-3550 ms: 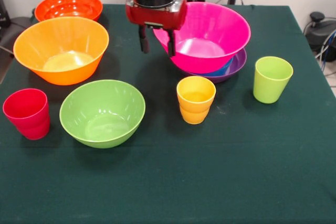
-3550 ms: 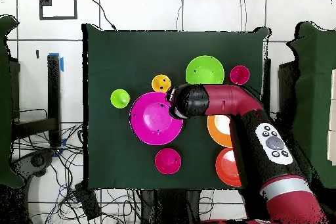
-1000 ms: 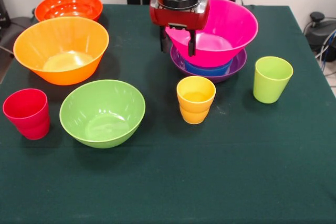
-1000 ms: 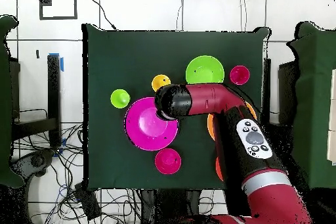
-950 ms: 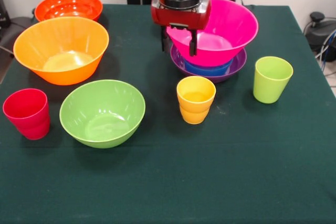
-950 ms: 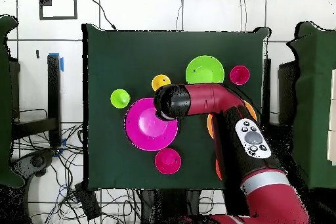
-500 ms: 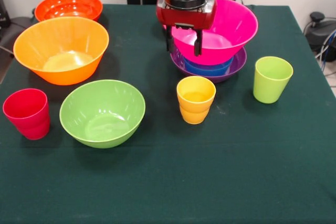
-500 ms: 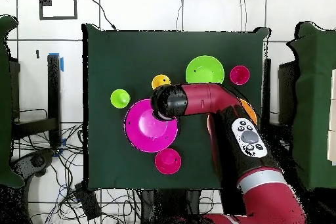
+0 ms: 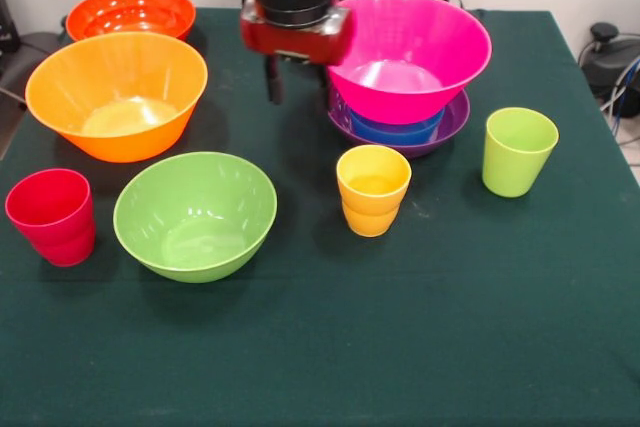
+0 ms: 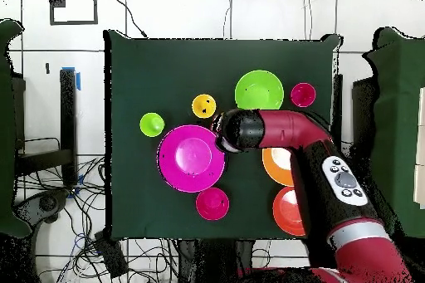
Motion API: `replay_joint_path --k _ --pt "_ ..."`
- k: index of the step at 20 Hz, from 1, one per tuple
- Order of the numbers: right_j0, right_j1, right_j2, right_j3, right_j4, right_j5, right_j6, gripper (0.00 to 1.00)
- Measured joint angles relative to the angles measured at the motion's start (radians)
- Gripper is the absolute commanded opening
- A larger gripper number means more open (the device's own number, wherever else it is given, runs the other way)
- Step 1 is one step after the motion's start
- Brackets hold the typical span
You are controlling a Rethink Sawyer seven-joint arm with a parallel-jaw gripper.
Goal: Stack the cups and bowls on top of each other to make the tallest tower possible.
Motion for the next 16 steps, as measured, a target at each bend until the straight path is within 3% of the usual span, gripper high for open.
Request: replay_joint_path --k 8,15,16 --pt "-0.081 0.026 0.002 -0.011 -0.001 0.0 0.0 1.0" --pt "-0.118 -0.023 0.002 0.059 -0.001 -0.015 0.0 1.0" --pt "-0.128 -0.056 0.001 0.107 -0.001 -0.034 0.0 1.0"
